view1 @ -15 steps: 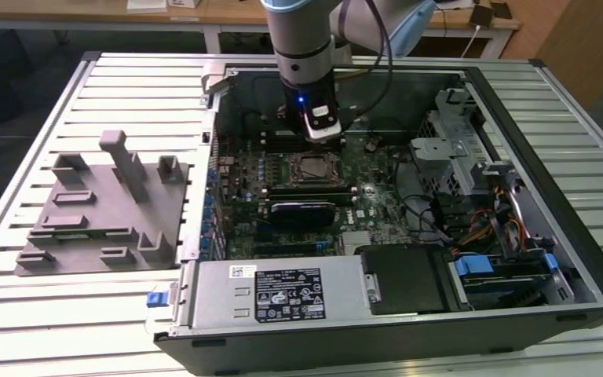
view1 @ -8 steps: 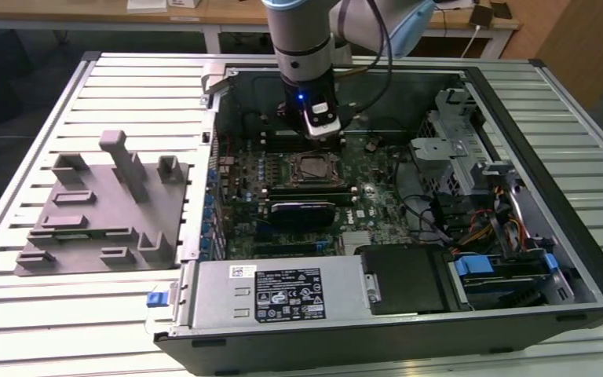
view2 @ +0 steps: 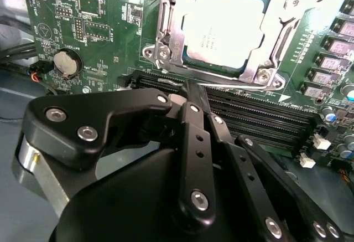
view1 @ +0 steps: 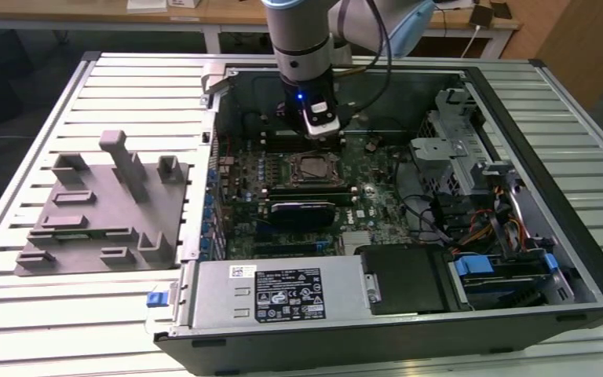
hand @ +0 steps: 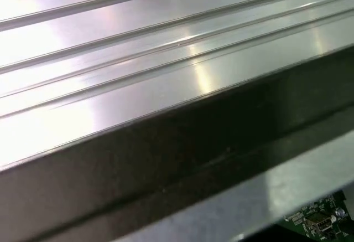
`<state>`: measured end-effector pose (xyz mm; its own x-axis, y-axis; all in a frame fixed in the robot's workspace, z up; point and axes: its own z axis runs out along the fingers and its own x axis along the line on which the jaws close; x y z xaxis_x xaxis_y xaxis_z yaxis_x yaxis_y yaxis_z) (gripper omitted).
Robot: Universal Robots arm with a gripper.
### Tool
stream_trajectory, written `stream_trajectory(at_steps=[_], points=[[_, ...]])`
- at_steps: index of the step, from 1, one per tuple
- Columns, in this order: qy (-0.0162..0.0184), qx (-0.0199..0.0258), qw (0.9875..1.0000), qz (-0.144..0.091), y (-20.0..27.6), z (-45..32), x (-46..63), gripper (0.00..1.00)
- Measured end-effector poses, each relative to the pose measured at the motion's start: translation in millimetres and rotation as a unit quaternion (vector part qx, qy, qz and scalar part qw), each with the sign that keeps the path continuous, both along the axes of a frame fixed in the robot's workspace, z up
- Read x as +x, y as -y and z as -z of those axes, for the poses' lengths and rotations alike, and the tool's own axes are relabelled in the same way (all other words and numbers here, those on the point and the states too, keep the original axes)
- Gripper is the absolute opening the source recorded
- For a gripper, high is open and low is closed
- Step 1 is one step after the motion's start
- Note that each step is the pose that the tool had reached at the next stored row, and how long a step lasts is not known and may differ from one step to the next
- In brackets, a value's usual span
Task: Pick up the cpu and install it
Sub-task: 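Install the first cpu locking lever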
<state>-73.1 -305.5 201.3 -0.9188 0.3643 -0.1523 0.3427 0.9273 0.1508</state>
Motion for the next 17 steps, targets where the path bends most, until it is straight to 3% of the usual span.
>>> stream_trajectory(at_steps=[8,17], points=[[-0.0001,-0.0029,1.0,0.0,-1.4,1.9,-1.7,0.11],[0.0,-0.0164,0.9999,0.0,-1.4,4.9,-2.3,0.11]])
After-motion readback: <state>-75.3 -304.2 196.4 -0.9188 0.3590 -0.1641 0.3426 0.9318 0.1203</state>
